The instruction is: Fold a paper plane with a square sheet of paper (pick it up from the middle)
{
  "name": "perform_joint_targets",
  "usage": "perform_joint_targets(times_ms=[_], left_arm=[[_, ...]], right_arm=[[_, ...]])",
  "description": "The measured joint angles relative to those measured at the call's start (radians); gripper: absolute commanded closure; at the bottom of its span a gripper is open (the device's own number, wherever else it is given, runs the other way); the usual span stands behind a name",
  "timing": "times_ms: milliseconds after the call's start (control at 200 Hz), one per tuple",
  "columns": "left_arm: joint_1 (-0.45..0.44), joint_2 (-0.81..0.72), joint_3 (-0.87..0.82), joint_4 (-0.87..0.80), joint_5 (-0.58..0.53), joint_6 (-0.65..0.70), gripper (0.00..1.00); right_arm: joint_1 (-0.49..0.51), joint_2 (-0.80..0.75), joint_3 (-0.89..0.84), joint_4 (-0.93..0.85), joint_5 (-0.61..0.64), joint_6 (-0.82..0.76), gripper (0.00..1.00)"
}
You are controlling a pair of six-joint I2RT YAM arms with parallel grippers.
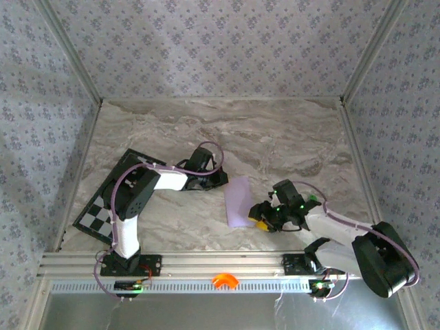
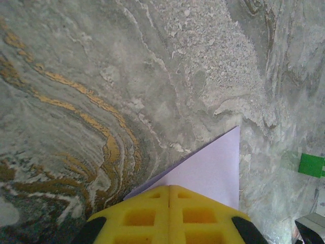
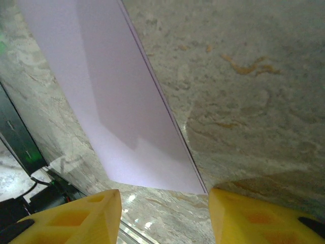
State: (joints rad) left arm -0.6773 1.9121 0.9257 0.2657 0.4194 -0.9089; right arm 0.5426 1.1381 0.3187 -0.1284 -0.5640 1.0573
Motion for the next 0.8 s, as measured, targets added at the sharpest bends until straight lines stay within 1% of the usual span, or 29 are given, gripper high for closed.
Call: perform_joint_targets(times_ms=[105, 460, 805], left_arm=[[0.002, 0.0, 0.0, 0.0, 0.001, -0.003, 0.95], [0.002, 0.001, 0.0, 0.0, 0.004, -0.018, 0.95], [0.003, 0.001, 0.0, 0.001, 0.004, -0.021, 0.95]], right_arm=[[-0.001, 0.008, 0.0, 0.007, -0.001, 0.027, 0.54], [-0.001, 0.016, 0.0, 0.027, -0.002, 0.081, 0.56], [0.0, 0.013, 0.0, 0.038, -0.006, 0.085, 0.57]])
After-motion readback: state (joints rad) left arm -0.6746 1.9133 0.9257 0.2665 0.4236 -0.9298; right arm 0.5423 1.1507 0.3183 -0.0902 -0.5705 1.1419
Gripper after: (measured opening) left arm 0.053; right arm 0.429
